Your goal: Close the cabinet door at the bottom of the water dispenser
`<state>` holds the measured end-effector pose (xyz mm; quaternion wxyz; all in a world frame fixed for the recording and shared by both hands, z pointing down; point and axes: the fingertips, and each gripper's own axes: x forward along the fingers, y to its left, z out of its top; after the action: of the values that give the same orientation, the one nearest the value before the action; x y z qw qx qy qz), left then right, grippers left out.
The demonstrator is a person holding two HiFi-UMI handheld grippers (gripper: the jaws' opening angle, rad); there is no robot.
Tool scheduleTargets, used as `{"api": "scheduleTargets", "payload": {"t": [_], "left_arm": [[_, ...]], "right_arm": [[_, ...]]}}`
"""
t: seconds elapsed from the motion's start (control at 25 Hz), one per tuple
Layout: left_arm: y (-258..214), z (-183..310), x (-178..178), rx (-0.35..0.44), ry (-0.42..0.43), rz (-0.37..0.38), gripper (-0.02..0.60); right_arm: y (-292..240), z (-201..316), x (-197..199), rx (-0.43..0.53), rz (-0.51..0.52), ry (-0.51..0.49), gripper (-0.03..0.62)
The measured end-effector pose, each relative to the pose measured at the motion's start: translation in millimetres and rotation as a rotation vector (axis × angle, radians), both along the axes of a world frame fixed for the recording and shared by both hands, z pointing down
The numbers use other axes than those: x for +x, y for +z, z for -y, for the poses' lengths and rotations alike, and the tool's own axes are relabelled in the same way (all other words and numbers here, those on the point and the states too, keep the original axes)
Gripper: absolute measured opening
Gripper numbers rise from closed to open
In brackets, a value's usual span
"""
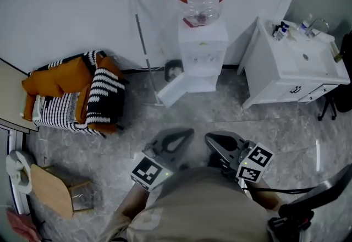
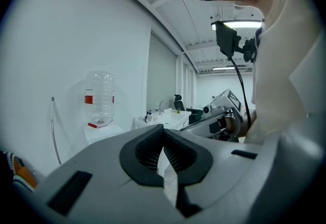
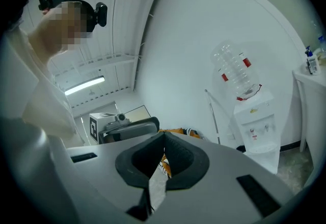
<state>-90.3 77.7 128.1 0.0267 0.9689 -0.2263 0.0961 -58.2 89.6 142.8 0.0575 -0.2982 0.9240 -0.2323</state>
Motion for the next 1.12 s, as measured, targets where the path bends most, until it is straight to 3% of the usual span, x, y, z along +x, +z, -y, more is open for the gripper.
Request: {"api": "scheduleTargets", "payload": {"t": [0.32, 0.64, 0.88, 1.12], "left_arm": [[-2.2, 23.9, 66.1, 0.006, -0.063, 0.056, -0.009], [-1.0, 41.5, 117.0, -0.013, -0.106, 0.084, -0.009], [3.1, 54.0, 132.7, -0.010, -0.081, 0.087, -0.009], [15.2, 80.0, 119.2, -0.022, -0.061, 0.072, -0.009]], "right_arm": [[-1.9, 22.6, 69.0, 0.004, 0.032, -0.049, 0.015], [14.1, 25.2, 110.0, 0.030, -0.031, -0.093, 0.015], [18.3, 36.6, 131.7, 0.009, -0.006, -0.045, 0.015], [22.2, 54.7, 126.1, 0.012, -0.060, -0.016, 0.015]]}}
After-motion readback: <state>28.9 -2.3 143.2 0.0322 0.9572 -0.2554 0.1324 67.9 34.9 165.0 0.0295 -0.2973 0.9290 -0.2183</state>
